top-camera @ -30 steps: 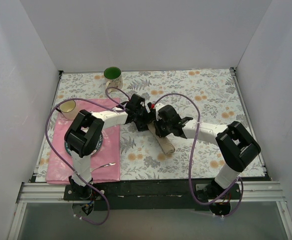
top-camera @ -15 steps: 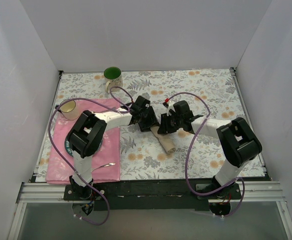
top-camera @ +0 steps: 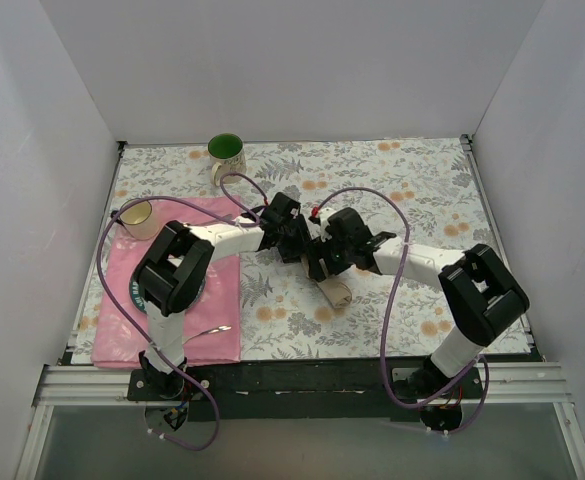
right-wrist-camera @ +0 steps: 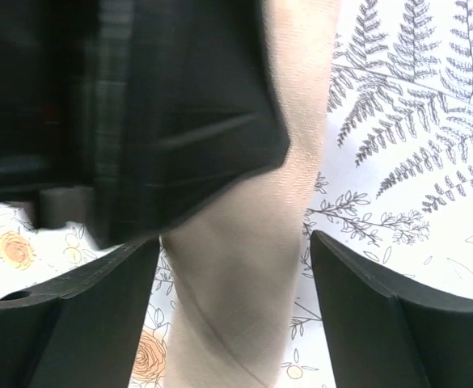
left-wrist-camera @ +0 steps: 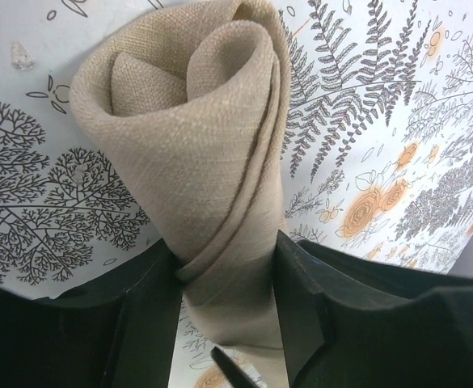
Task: Fold the napkin, place the utensils inside, and roll it up
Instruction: Roll the napkin with the utensil
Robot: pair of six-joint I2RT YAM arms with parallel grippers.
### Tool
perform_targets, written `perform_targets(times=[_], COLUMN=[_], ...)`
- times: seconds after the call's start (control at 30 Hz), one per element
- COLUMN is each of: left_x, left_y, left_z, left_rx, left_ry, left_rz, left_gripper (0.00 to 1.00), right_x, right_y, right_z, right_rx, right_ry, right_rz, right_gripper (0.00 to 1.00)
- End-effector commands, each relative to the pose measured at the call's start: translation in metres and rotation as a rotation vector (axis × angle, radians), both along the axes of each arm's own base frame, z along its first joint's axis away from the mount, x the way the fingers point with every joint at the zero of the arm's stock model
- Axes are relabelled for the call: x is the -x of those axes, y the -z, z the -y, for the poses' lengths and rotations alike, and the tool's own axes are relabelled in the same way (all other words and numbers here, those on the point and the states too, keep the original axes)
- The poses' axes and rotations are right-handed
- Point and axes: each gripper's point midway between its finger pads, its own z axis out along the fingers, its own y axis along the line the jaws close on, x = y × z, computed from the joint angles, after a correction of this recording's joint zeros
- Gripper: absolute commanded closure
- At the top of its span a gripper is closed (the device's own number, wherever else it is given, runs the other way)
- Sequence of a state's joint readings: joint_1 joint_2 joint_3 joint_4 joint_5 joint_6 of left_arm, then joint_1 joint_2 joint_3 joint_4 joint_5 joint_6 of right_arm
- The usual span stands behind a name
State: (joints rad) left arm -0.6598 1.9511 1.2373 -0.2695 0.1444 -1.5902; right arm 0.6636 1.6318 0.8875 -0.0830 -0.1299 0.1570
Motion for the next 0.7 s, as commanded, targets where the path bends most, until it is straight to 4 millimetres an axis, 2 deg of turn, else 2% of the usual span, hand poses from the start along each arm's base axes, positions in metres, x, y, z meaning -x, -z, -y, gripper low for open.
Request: perform_targets(times=[0.0,0.1,0.17,0.3,0.4,0.53,0.67], left_x=[0.011,0.011,0.011,0.012,0.013,0.01,0.004], left_y=[0.031,0.03,0.03,0.029,0.026,0.019,0.01], left_z=[-0.021,-0.02,-0.02,-0.021,-0.025,-0.035,-0.047], left_rx=[-0.1,-0.085,-0.078,-0.066,-0.065,-0.063,-0.067], left_ry=[0.009,0.013,0.016,0.014,0.009,0.011,0.014], left_rz=[-0.068,-0.075,-0.08,-0.091,-0.09,-0.075,-0.048], left_gripper=[0.56,0.56,0.56,0.55,0.47,0.39,0.31], right_x=[-0.006,-0.01,-0.011,-0.016,-0.018,-0.016,-0.013], right_y=[-0.013,-0.01,-0.009,0.0,0.009,0.018,0.016], right_z=[0.001,0.002,-0.002,0.003,0.007,0.011,0.009], right_rx=[0.168,0.267,0.287,0.331,0.351,0.357,0.308], right_ry=[-0.009,0.016,0.021,0.059,0.075,0.086,0.105], right_rz=[0.127,0.19,0.202,0.206,0.21,0.201,0.19], right_gripper=[0.16,0.14,0.13,0.13,0.16,0.27,0.42])
